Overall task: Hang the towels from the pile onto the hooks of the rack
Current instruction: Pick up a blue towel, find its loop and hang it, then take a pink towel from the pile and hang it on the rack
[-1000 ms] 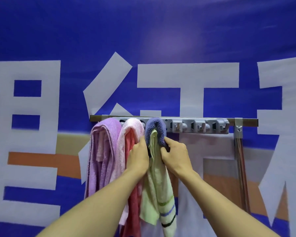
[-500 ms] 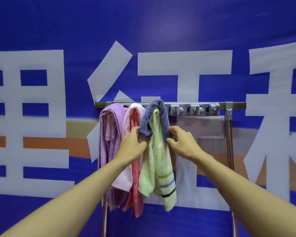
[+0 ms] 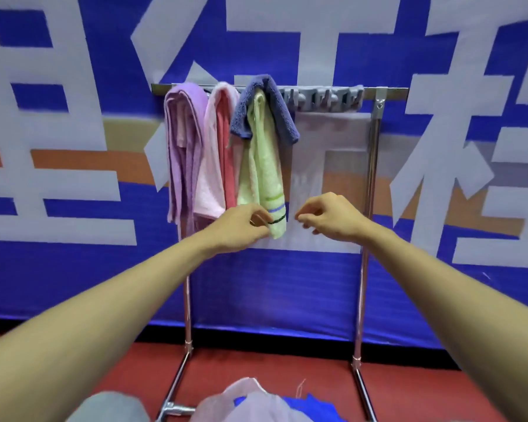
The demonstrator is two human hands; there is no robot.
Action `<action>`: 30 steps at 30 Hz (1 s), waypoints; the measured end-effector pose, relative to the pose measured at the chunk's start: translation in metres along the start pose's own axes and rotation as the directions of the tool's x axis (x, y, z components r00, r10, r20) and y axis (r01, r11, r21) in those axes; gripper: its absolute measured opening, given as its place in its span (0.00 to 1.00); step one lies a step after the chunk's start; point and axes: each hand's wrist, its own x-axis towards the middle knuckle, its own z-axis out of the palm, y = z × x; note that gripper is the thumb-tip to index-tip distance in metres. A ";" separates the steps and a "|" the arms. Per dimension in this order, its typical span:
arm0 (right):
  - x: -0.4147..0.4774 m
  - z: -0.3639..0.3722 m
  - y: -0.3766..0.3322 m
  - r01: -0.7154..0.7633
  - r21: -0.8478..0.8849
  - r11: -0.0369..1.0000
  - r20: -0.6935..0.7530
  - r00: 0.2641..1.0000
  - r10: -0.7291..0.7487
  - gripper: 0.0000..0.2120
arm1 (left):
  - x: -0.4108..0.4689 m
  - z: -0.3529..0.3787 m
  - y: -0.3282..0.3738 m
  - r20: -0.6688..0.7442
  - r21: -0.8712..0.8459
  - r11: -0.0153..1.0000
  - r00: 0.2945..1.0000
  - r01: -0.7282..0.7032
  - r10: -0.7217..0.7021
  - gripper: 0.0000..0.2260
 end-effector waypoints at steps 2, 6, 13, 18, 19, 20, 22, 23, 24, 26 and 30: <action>-0.014 0.025 0.024 -0.071 0.054 0.996 0.072 0.995 0.068 0.08 | -0.007 0.026 -0.007 0.101 0.075 0.997 0.995 -0.014 0.007 0.12; -0.035 0.076 0.067 -0.214 0.108 0.971 0.194 0.962 0.191 0.07 | -0.008 0.073 -0.031 0.232 0.111 0.994 0.973 -0.013 -0.013 0.11; -0.073 0.180 0.154 -0.444 0.081 0.892 0.395 0.836 0.380 0.07 | -0.019 0.179 -0.106 0.443 0.012 0.989 0.886 0.145 -0.135 0.07; -0.102 0.258 0.220 -0.567 0.055 0.822 0.495 0.730 0.471 0.09 | -0.038 0.265 -0.163 0.583 -0.042 0.937 0.770 0.347 -0.259 0.07; -0.107 0.268 0.227 -0.583 0.039 0.812 0.507 0.712 0.487 0.10 | -0.042 0.276 -0.171 0.595 -0.051 0.921 0.752 0.386 -0.282 0.07; -0.114 0.281 0.234 -0.613 0.021 0.790 0.533 0.675 0.510 0.10 | -0.048 0.289 -0.181 0.608 -0.060 0.905 0.735 0.420 -0.301 0.07; -0.130 0.308 0.262 -0.668 -0.021 0.744 0.552 0.612 0.566 0.10 | -0.051 0.322 -0.201 0.640 -0.062 0.883 0.697 0.466 -0.323 0.07; -0.136 0.320 0.273 -0.675 -0.061 0.735 0.558 0.587 0.586 0.12 | -0.054 0.336 -0.209 0.655 -0.053 0.872 0.677 0.486 -0.337 0.07; -0.148 0.333 0.285 -0.684 -0.110 0.721 0.571 0.550 0.609 0.13 | -0.058 0.353 -0.218 0.677 -0.047 0.858 0.647 0.512 -0.349 0.08; -0.166 0.354 0.300 -0.658 -0.211 0.723 0.578 0.513 0.635 0.15 | -0.063 0.379 -0.228 0.706 -0.043 0.838 0.610 0.544 -0.360 0.08; -0.218 0.394 0.338 -0.675 -0.359 0.644 0.509 0.437 0.741 0.16 | -0.077 0.432 -0.246 0.752 -0.035 0.801 0.543 0.598 -0.373 0.08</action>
